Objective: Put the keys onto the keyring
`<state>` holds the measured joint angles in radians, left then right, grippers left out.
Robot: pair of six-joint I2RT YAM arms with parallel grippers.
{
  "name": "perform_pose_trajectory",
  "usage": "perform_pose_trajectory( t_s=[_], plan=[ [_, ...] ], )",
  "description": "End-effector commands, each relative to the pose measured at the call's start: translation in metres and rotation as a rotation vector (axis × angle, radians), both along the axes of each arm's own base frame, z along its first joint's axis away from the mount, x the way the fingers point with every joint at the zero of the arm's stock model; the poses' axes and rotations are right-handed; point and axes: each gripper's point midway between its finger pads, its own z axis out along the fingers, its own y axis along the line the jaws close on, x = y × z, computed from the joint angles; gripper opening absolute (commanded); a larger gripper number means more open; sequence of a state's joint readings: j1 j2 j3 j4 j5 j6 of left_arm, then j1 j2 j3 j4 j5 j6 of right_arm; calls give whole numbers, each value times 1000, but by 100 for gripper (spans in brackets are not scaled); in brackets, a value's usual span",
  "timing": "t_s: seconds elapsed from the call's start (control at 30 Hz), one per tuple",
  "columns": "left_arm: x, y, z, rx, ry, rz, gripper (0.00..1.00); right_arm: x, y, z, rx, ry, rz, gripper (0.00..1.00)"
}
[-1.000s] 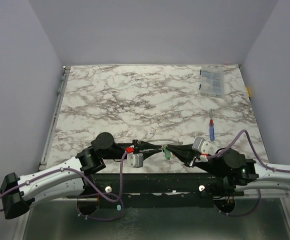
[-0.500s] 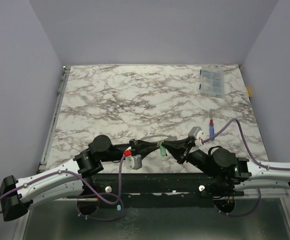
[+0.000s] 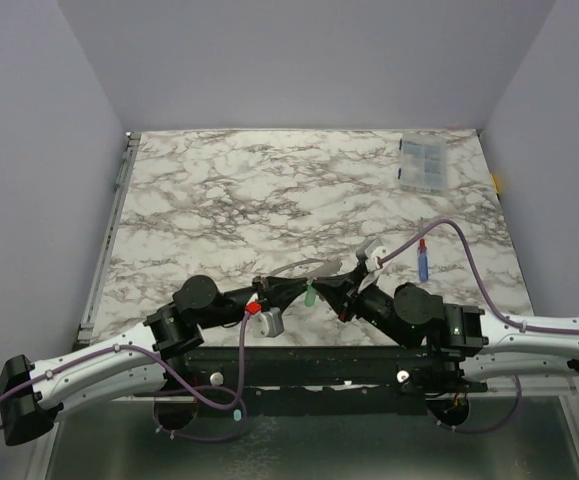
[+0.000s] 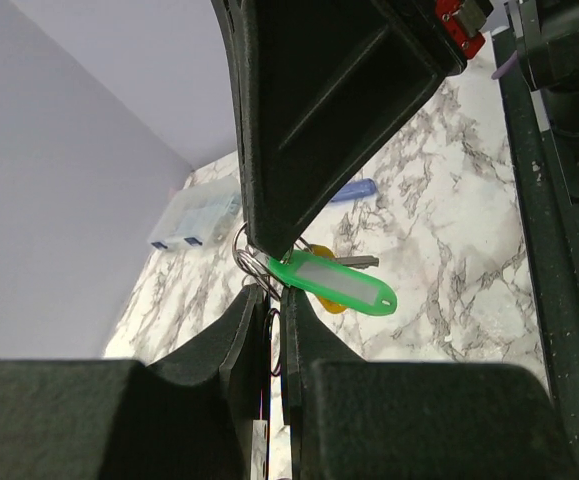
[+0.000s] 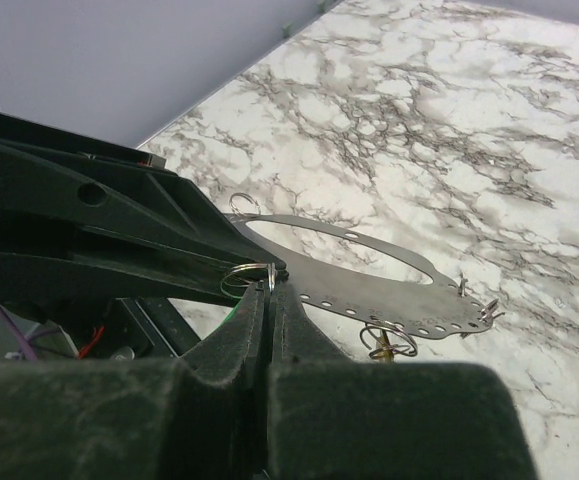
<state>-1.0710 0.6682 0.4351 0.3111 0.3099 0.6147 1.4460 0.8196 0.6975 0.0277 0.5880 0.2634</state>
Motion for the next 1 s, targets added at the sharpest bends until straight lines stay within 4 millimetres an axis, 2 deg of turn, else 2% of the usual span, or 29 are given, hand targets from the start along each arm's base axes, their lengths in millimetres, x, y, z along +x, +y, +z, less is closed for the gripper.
perform_pose_trajectory(
  t_s=[0.0, 0.23, 0.3, 0.37, 0.5, 0.97],
  plan=[
    [-7, 6, 51, -162, -106, -9, 0, 3, -3, -4, -76, -24, -6, 1],
    [-8, 5, 43, -151, -85, -18, 0, 5, -10, 8, -91, -92, -3, 1],
    [-9, 4, 42, -149, -78, -25, 9, 4, -10, 8, -98, -102, 8, 1],
    [-10, 4, 40, -147, -76, -30, 25, 4, -10, 8, -102, -109, 10, 1],
    [-10, 4, 39, -145, -73, -33, 38, 2, -7, 9, -100, -120, 29, 1],
    [-16, 1, 34, -132, -22, -66, 42, -1, 1, 8, -172, -187, 89, 1]
  ],
)
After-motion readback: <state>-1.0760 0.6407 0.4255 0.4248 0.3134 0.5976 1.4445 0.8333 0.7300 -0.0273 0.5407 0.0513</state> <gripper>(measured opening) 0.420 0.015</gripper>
